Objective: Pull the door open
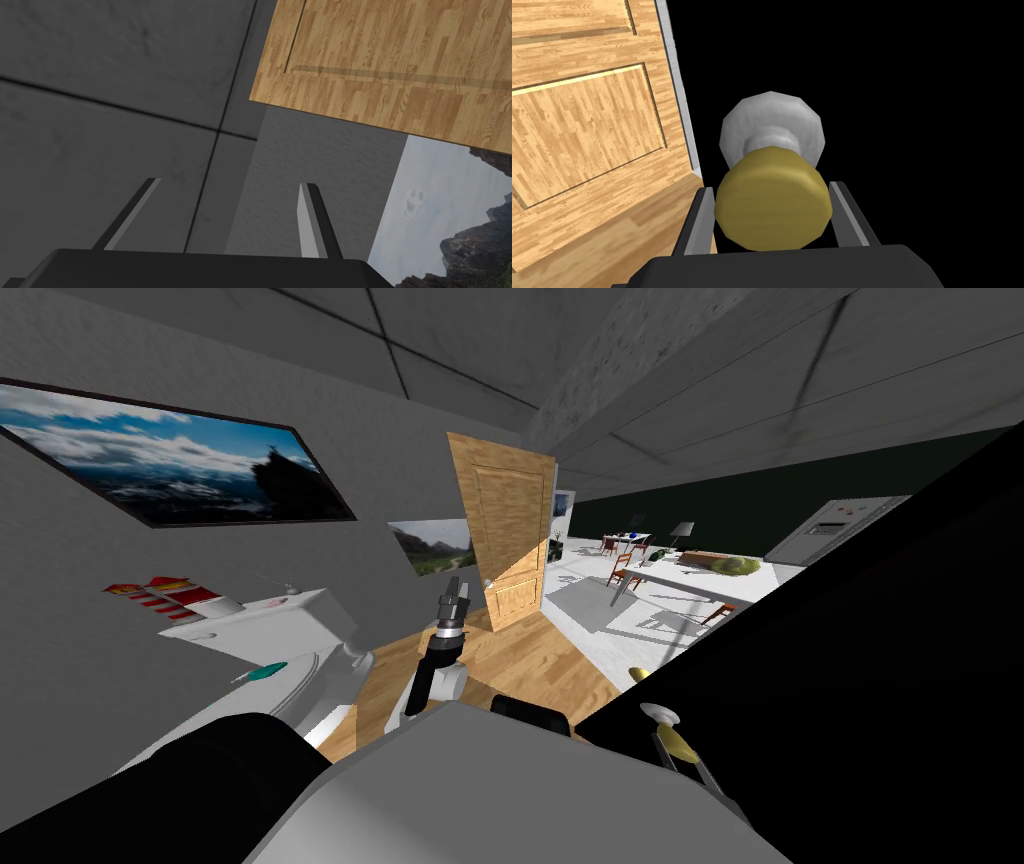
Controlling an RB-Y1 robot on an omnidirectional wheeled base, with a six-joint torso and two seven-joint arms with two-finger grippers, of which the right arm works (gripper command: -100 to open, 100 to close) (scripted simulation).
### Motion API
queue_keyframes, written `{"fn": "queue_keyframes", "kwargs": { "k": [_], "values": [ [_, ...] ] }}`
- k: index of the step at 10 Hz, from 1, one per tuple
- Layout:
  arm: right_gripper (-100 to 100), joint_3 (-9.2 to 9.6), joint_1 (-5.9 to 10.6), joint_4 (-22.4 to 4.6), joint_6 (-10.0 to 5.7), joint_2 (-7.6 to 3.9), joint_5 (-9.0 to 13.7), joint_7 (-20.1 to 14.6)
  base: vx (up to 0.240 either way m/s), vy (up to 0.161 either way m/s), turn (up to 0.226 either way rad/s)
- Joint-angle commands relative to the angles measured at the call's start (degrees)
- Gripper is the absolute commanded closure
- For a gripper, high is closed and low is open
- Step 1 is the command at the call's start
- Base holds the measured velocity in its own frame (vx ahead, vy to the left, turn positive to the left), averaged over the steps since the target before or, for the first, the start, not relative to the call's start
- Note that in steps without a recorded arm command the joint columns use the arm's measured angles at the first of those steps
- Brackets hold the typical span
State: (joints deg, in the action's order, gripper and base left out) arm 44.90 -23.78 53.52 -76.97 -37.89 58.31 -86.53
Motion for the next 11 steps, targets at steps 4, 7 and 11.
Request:
{"fn": "queue_keyframes", "kwargs": {
  "k": [4,7,11],
  "values": [
    [100,1.19,0.34,-0.58,-0.76,-0.44,-1.4,-0.74,-0.185,-0.021,0.059],
    [100,2.15,1.05,-1.88,-1.37,-0.81,-2.04,-1.97,-0.193,-0.016,0.115],
    [100,3.3,2.23,-3.76,-2.42,-1.49,-2.83,-3.77,-0.217,-0.027,0.131]
  ]
}}
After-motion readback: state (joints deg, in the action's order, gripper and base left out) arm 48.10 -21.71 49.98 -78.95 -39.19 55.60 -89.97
